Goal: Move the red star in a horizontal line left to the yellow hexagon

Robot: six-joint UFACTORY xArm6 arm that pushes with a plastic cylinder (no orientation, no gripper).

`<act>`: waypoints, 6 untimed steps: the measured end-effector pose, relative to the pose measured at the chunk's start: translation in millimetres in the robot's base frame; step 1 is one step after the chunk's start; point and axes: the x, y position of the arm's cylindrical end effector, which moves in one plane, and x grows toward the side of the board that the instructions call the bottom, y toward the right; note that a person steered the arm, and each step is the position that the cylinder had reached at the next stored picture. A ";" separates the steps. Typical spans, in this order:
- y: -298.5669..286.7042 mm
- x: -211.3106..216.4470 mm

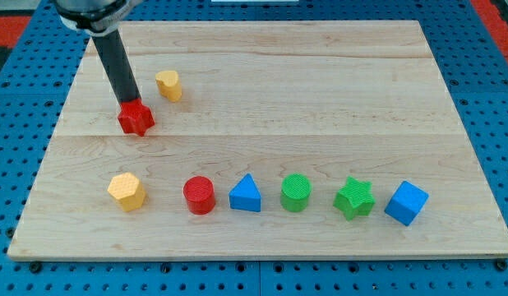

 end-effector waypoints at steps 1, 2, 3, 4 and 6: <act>15.4 -29.2; 45.9 -6.6; 2.5 25.4; -18.0 26.2; -34.4 43.4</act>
